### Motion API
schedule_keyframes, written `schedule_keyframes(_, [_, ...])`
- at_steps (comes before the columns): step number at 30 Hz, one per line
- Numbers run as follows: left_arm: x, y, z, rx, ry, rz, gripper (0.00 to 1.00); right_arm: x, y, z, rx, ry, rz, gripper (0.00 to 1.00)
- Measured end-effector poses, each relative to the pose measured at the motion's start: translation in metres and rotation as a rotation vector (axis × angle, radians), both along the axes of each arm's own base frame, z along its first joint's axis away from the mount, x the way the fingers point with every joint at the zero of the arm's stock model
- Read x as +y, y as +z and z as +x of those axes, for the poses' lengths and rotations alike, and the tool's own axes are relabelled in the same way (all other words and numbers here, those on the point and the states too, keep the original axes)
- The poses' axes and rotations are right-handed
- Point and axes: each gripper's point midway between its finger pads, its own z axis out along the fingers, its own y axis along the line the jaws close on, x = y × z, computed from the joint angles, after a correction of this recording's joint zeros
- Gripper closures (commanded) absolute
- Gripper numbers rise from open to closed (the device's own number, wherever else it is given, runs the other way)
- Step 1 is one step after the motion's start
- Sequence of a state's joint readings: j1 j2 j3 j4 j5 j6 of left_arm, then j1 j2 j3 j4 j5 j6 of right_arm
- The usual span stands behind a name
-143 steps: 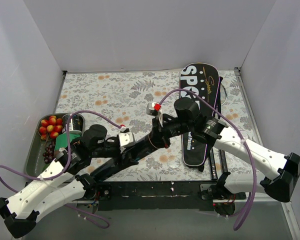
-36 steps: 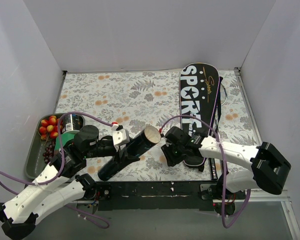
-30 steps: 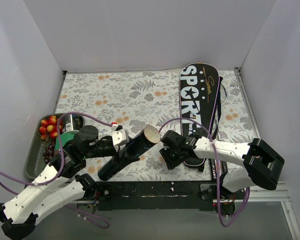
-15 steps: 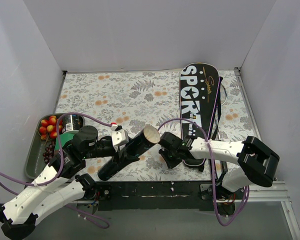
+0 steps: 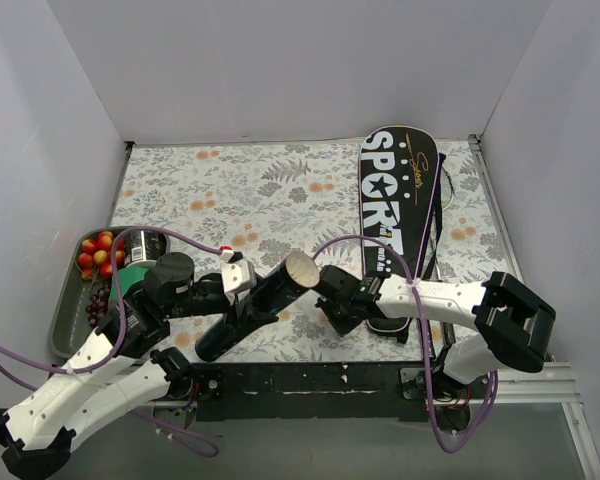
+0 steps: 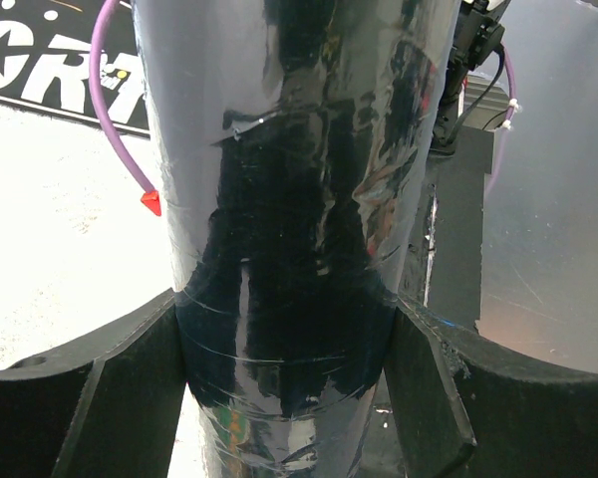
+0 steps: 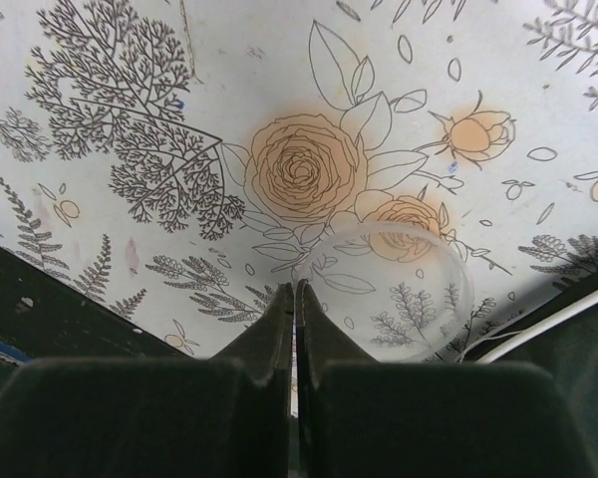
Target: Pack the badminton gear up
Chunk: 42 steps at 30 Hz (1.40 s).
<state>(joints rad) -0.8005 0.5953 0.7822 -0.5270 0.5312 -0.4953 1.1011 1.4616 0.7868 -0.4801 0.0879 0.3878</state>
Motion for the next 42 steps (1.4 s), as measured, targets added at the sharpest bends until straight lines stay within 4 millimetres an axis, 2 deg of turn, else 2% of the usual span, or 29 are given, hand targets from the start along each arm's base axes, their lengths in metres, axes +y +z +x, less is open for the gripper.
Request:
schedule_keyframes(4, [0.001,0.0,-0.001,0.0,0.0,0.0,0.8,0.006,0.019,0.008,-0.028,0.008,-0.003,0.99])
schedule_keyframes(6, [0.001,0.0,-0.001,0.001,0.0,0.0,0.8,0.018,0.043,0.017,-0.064,0.018,0.034,0.99])
schedule_keyframes(11, [0.0,-0.001,0.0,0.003,0.0,0.003,0.8,0.058,0.135,0.043,-0.197,0.054,0.239,0.99])
schedule_keyframes(14, [0.0,-0.002,0.0,0.006,0.0,0.006,0.8,0.067,0.192,0.058,-0.273,0.058,0.359,0.99])
schedule_keyframes(17, [-0.001,-0.003,0.0,0.009,-0.001,0.009,0.8,0.058,0.231,0.076,-0.327,0.038,0.425,0.99])
schedule_keyframes(22, [-0.001,-0.003,0.0,0.011,-0.001,0.008,0.8,0.032,0.266,0.108,-0.375,-0.019,0.469,0.99])
schedule_keyframes(25, [-0.001,-0.002,0.0,0.012,-0.001,0.007,0.8,0.017,0.282,0.118,-0.375,-0.027,0.493,0.99])
schedule_keyframes(30, [-0.001,-0.003,0.0,0.013,-0.001,0.008,0.8,0.014,0.321,0.11,-0.379,0.051,0.579,0.99])
schedule_keyframes(35, [-0.002,-0.006,0.002,0.023,-0.003,0.02,0.8,0.023,0.358,0.087,-0.349,0.17,0.703,0.99])
schedule_keyframes(39, [-0.004,-0.01,0.003,0.033,-0.003,0.033,0.8,0.031,0.365,0.062,-0.265,0.27,0.784,0.99])
schedule_keyframes(42, [-0.005,-0.012,0.004,0.037,-0.004,0.039,0.8,0.035,0.363,0.043,-0.184,0.34,0.832,0.99])
